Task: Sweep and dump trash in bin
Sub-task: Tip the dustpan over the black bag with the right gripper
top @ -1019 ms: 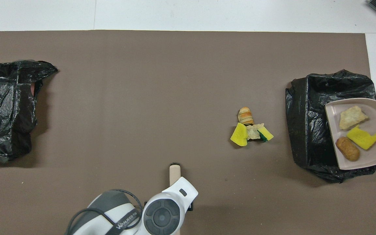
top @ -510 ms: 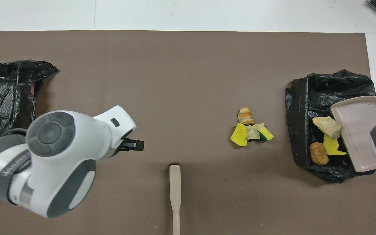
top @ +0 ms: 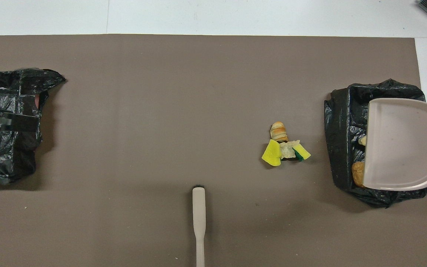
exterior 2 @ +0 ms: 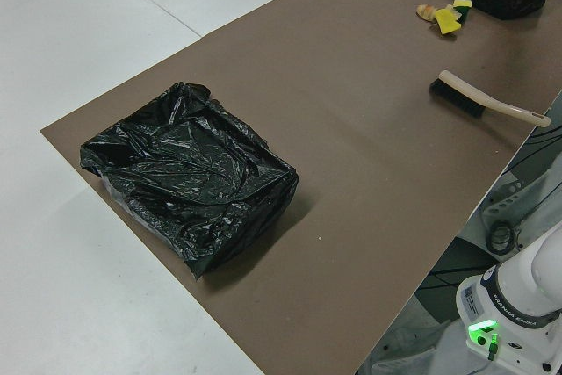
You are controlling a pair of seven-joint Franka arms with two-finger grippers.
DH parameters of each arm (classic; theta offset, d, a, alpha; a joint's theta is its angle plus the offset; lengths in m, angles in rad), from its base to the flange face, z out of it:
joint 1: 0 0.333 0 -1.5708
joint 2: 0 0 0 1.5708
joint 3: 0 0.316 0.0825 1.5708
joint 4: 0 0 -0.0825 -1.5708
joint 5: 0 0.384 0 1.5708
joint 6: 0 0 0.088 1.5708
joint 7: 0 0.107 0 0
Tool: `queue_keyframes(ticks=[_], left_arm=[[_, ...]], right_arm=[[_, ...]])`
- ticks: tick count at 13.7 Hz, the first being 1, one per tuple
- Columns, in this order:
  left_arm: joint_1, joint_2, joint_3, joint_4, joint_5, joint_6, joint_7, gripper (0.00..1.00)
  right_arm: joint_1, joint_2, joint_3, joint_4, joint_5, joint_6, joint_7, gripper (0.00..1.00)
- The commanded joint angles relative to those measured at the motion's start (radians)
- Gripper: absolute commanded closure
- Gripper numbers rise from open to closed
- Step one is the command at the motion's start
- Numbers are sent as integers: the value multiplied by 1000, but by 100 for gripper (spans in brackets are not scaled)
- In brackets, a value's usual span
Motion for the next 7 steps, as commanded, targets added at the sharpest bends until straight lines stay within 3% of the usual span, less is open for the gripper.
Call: queue_keyframes(ticks=[1, 3, 5, 7], left_arm=[[18, 90, -7, 139, 4, -90, 23, 0], [56, 158, -13, 235, -13, -156, 45, 0], [61, 154, -10, 232, -52, -169, 50, 0], [61, 132, -9, 217, -54, -167, 53, 0]], right_arm=[[4, -5, 8, -8, 148, -1, 249, 100], [-7, -1, 89, -9, 253, 3, 475, 100], [-18, 27, 170, -9, 343, 11, 749, 100], [-105, 56, 285, -9, 450, 49, 983, 100]])
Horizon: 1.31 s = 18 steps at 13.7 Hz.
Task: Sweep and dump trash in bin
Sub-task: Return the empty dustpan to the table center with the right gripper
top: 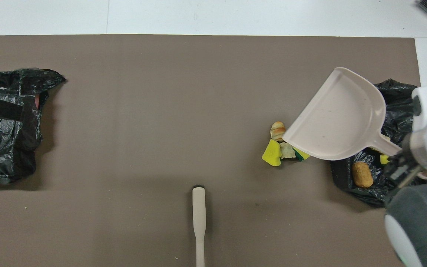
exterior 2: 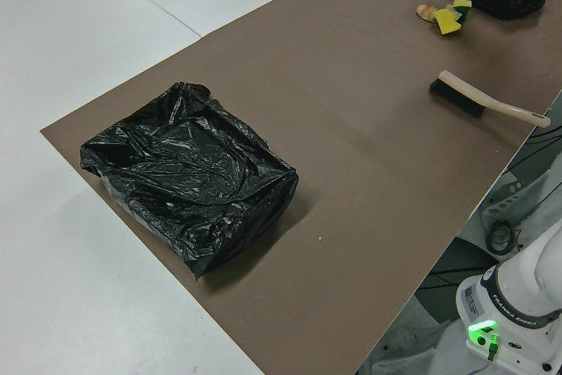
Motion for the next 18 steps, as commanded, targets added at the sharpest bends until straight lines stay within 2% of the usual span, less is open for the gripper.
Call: queue_keyframes(ticks=[1, 2, 4, 7, 10, 12, 16, 18], left_arm=[[18, -34, -3, -13, -19, -30, 19, 0], [16, -61, -3, -53, -25, -27, 16, 0], [18, -102, -2, -116, -34, -10, 16, 0], [19, -104, 3, -119, -34, 5, 12, 0], [35, -104, 3, -123, -36, -4, 11, 0], [35, -104, 3, -126, -34, -5, 19, 0], [35, -104, 1, -124, -34, -5, 17, 0], [30, -101, 0, -118, -34, -5, 3, 0]], right_arm=[[-103, 47, 134, 0, 102, 57, 256, 100], [-101, 72, 153, 2, 107, 77, 348, 100], [-101, 148, 243, 17, 174, 106, 606, 100], [-101, 318, 367, 126, 201, 197, 896, 100], [-100, 417, 397, 134, 204, 370, 1013, 100], [-121, 486, 461, 144, 198, 450, 1100, 100], [-135, 609, 568, 220, 170, 537, 1227, 100], [-120, 661, 590, 218, 88, 602, 1279, 100]])
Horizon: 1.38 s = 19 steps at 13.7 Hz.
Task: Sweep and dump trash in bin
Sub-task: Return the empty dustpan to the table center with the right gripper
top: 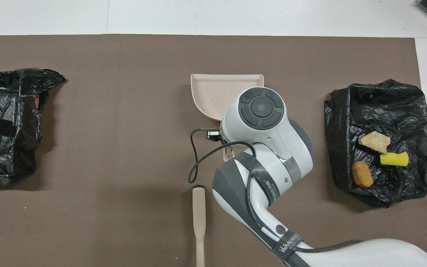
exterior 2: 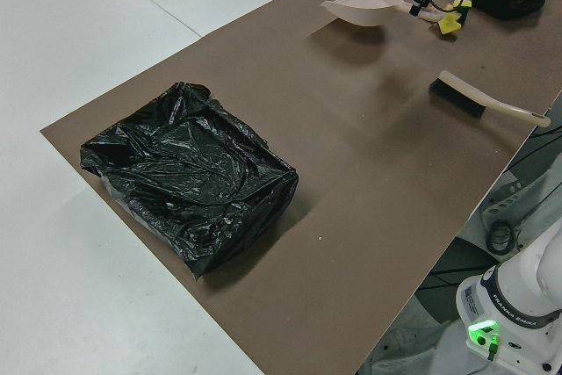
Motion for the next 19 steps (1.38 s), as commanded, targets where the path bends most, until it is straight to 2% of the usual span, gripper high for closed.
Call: queue_keyframes(ticks=[1, 3, 4, 6, 7, 8, 10, 12, 15, 19], left_arm=[[9, -22, -8, -25, -16, 27, 6, 0], [3, -20, -10, -24, -16, 21, 0, 0], [-2, -25, -17, -27, -16, 15, 0, 0], [3, -25, -19, -28, -16, 12, 0, 0], [10, -26, -19, -31, -16, 10, 1, 0], [13, -26, -19, -31, -16, 12, 3, 0], [13, -26, -19, -31, -16, 13, 1, 0], [12, -26, -19, -31, -16, 15, 3, 0], [12, -26, -19, -31, -16, 12, 4, 0], [-2, -28, -20, -31, -16, -4, -3, 0]], right_arm=[[-6, 85, 56, 40, -108, 50, 81, 100], [-8, 102, 59, 37, -133, 67, 86, 100], [-8, 117, 59, 35, -133, 84, 80, 91], [-12, 134, 60, 32, -125, 127, 53, 50], [-14, 132, 61, 29, -122, 124, 33, 21], [-12, 129, 62, 28, -127, 119, 8, 0], [-17, 88, 77, 14, -119, 90, -6, 0], [-21, -11, 91, -36, -84, 4, -4, 0], [-18, -207, 97, -180, 63, -71, -15, 0], [-12, -372, 154, -357, 190, -108, -21, 0]])
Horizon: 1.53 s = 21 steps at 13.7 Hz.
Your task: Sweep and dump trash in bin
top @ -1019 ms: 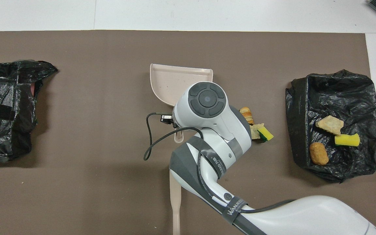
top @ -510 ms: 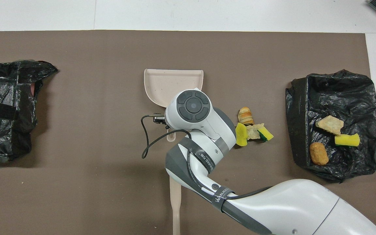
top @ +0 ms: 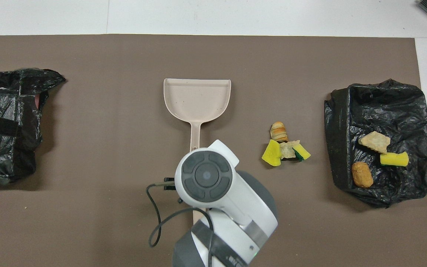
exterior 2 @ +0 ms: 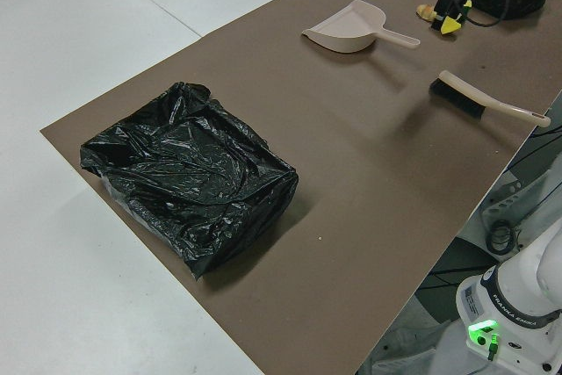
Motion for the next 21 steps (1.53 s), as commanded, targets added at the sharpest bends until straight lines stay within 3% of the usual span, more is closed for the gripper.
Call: queue_keyframes(ticks=[1, 5, 11, 17, 18, 21], left_arm=[[-5, -28, -6, -31, -13, -6, -3, 0], [-77, -6, -12, -36, -13, 38, -19, 0], [-284, 47, -9, -224, -13, 340, -243, 0], [-432, 242, -9, -235, 1, 538, -416, 0], [-443, 264, -9, -237, 1, 590, -456, 0], [-512, 345, -9, -240, 1, 665, -552, 0]], right_arm=[[-14, -132, 31, -170, 97, 15, -41, 0], [-6, -267, 64, -355, 281, 22, -136, 0], [12, -223, 157, -487, 288, 232, -122, 0], [14, -226, 202, -550, 288, 283, -116, 0], [14, -225, 202, -550, 288, 283, -117, 14], [18, -217, 202, -550, 288, 288, -117, 86]])
